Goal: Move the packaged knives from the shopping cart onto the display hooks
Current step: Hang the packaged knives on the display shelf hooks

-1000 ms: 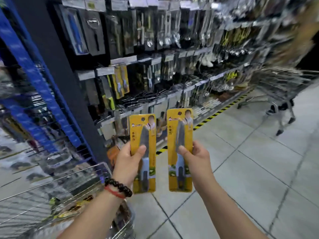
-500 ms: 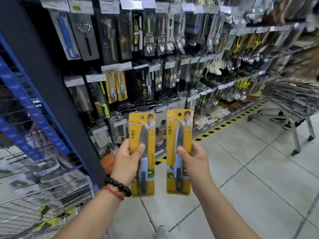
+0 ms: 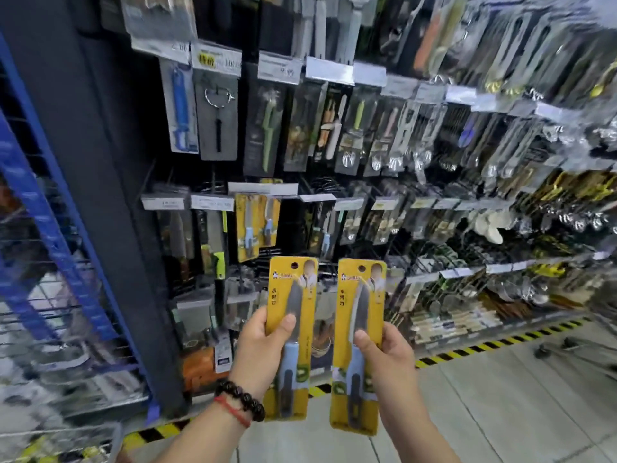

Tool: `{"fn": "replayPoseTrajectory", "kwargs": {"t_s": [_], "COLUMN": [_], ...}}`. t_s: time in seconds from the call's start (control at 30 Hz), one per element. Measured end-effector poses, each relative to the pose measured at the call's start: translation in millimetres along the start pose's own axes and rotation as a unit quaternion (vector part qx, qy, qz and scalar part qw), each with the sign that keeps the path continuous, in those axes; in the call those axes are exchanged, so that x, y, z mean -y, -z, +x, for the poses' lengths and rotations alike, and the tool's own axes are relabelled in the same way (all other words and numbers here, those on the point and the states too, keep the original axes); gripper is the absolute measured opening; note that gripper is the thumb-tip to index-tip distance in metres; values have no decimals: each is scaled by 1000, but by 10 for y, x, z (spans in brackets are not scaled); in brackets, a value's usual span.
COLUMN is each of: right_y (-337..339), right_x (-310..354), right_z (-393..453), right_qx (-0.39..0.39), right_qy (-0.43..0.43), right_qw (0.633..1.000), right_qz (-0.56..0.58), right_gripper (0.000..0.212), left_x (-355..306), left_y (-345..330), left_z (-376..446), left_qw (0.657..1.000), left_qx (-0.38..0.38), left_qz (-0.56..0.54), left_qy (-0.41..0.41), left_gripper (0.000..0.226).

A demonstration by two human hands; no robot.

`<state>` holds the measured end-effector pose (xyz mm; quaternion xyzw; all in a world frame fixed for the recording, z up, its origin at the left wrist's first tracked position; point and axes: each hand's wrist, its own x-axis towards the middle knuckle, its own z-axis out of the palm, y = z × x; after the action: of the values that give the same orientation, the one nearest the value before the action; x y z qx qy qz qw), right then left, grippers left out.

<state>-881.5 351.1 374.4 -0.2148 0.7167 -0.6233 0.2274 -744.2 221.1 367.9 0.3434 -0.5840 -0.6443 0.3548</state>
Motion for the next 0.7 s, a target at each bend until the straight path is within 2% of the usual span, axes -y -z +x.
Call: {"fn": "replayPoseTrajectory", "kwargs": {"t_s": [0.37,0.4,0.47,0.5,0.57,0.7], "right_y": [-408,-444,-510,-546,-657,-958], "right_x": [32,44,54,59,52,-27], "right_z": [1294,1398,1597,1692,1879,2134], "right_qx": [163,184,215,227,252,280], "right_qy": [-5,-3,3,3,-1,-8], "right_qw": [986,983,976,974,968,960], "right_qz": [18,17,16,10,-6,-21], "right_gripper": [6,7,8,10,12,12], "left_x": [-130,-133,-109,-103,-103,-73], "left_y": [-231,-258,-302,-322,-352,-297], "left_z": [767,818,914,950,1009,1112], "left_qw": [990,987,982,978,971,959], "left_qx": [-136,-151,-179,-196,-230,-275], "left_qz": [35,34,37,36,34,46], "left_qy": [26,36,55,60,53,54], "left_gripper": [8,12,39,39,15,16]}}
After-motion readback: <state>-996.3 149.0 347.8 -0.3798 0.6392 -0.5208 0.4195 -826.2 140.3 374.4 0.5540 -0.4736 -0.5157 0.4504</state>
